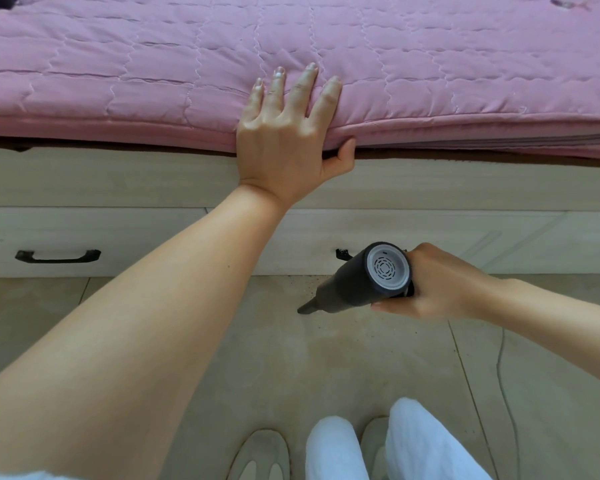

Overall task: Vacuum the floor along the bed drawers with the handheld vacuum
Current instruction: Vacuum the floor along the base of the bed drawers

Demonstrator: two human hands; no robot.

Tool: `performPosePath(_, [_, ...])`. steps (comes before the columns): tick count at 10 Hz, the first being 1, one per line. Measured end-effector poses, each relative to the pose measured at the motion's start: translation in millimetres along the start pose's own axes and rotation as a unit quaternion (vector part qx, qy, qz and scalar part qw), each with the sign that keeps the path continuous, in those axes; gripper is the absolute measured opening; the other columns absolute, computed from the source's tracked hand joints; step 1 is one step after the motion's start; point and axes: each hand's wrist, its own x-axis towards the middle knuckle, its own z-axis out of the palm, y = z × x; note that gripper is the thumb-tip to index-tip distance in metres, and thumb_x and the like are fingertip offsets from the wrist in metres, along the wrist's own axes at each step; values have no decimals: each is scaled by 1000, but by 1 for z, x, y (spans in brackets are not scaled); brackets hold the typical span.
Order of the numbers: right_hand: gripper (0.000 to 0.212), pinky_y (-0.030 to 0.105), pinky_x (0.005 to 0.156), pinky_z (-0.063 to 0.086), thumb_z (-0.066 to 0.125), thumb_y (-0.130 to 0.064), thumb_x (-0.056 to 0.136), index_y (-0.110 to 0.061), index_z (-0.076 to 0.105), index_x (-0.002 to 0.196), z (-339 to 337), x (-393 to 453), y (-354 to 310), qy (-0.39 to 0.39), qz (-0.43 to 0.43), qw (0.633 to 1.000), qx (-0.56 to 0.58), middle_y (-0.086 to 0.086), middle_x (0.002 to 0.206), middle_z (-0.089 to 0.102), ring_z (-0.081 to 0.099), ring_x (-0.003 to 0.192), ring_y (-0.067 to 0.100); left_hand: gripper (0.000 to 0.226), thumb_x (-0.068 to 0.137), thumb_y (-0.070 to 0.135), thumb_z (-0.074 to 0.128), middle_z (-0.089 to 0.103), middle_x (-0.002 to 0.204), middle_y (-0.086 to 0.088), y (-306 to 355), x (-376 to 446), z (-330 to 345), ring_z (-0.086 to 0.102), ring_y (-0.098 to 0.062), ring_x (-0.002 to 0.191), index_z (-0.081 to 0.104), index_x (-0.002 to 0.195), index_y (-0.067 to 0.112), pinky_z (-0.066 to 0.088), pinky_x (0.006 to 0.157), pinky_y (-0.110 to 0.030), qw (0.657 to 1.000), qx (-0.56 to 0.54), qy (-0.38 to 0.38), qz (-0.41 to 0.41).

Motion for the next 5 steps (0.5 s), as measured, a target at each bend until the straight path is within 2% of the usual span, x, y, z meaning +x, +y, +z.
performPosePath(1, [36,23,61,48,67,-55,76,-32,57,102,6,6,0,13,2,999,-35,-15,78,65,59,69,8,57,84,54,53,70,126,-13,-1,0,0,67,-44,110,73,122,16,55,93,-55,1000,-1,0,-1])
performPosePath(2, [46,27,63,50,65,-55,77,-27,56,113,14,11,1,32,-12,998,-53,-10,86,69,63,73,15,57,84,54,52,70,126,-13,-1,0,0,67,-44,111,73,122,16,55,93,-55,1000,-3,-1,-3])
performPosePath(4, [53,32,65,51,61,-55,76,-24,55,118,28,17,-2,61,-29,993,-93,-3,90,71,66,76,26,57,83,54,53,70,124,-13,-1,1,0,67,-44,110,74,120,16,55,92,-55,1000,-2,3,-2])
performPosePath(5, [56,36,65,54,49,-60,73,-24,55,115,32,17,-3,65,-43,991,-108,-4,85,72,67,71,25,57,83,54,54,71,124,-13,0,0,1,68,-44,109,74,120,16,55,92,-55,1000,0,5,0])
